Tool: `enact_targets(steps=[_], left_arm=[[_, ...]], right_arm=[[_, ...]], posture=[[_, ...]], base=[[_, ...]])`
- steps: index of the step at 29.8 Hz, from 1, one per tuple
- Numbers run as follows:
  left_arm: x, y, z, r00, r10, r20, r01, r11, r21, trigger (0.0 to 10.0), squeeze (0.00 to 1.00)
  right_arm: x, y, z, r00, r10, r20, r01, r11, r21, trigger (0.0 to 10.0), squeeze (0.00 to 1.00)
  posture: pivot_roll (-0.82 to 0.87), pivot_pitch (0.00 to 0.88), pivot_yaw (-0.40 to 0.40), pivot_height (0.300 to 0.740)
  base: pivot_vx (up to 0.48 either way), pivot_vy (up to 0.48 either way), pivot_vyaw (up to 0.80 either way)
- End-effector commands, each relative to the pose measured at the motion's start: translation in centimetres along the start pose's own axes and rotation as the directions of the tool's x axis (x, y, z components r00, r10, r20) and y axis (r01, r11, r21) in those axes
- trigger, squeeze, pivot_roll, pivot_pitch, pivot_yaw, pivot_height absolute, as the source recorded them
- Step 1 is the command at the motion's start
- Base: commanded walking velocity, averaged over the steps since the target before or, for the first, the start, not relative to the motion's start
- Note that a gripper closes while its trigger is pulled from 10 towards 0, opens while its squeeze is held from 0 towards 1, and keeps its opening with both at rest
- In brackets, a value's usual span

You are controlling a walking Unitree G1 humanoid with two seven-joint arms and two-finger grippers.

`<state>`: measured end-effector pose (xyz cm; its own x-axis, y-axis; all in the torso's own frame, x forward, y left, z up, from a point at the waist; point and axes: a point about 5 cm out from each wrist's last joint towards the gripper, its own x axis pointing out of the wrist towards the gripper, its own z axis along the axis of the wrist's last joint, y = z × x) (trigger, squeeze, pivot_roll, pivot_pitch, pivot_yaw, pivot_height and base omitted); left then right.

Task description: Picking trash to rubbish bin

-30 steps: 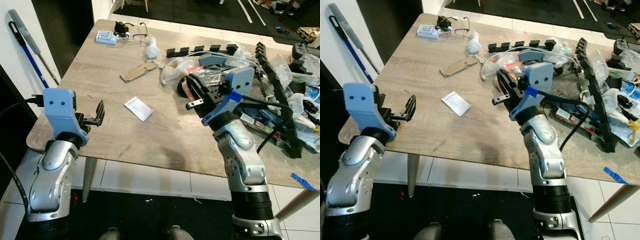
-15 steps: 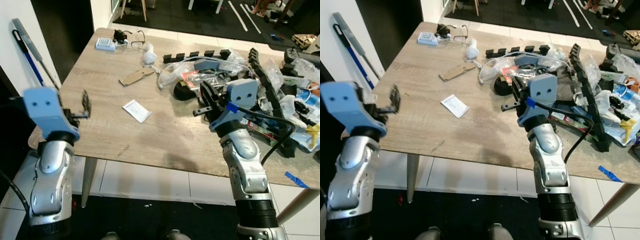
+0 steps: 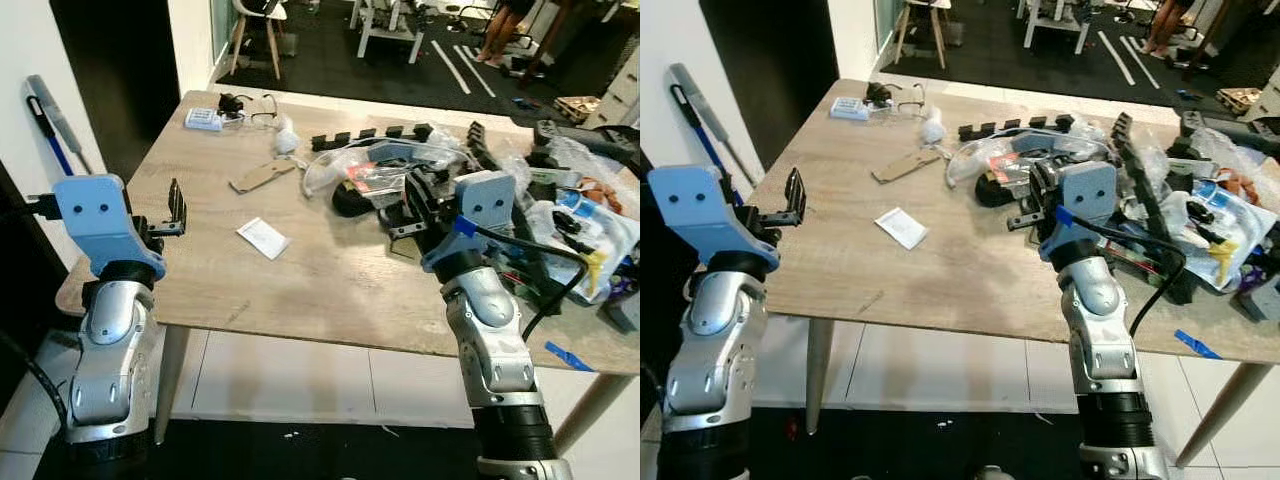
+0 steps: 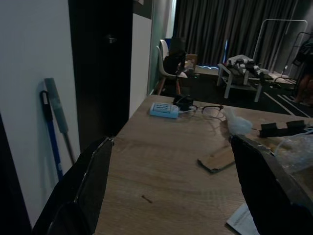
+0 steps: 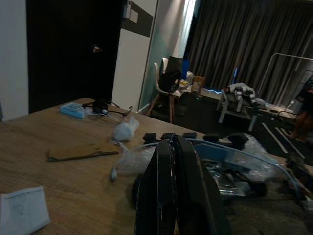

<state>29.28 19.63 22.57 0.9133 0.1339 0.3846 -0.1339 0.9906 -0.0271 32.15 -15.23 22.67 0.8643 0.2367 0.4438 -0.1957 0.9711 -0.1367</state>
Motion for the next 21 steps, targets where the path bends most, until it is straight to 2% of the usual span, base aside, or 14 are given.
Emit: enact_targets(steps=[1, 10, 21], left_arm=[[-0.1, -0.2, -0.3, 1.000, -0.006, -0.014, 0.006, 1.000, 0.009, 10.0, 0.00], [-0.6, -1.2, -1.2, 0.995, -0.066, -0.075, 0.068, 0.998, 0.019, 10.0, 0.00], [-0.6, -1.2, -1.2, 0.994, -0.080, -0.079, 0.082, 0.996, 0.027, 10.0, 0.00]], right_arm=[[-0.3, -0.3, -0.7, 1.000, -0.002, -0.022, 0.002, 1.000, 0.001, 10.0, 0.00], [-0.9, -0.2, -1.7, 0.998, -0.020, -0.065, 0.023, 0.999, 0.047, 10.0, 0.00], [-1.4, 0.1, -1.9, 0.997, -0.023, -0.077, 0.026, 0.999, 0.041, 10.0, 0.00]], posture=[[0.01, 0.071, -0.077, 0.740], [0.02, 0.104, -0.069, 0.740], [0.01, 0.124, -0.045, 0.740]], base=[[0.000, 0.000, 0.00], [0.000, 0.000, 0.00], [0.000, 0.000, 0.00]])
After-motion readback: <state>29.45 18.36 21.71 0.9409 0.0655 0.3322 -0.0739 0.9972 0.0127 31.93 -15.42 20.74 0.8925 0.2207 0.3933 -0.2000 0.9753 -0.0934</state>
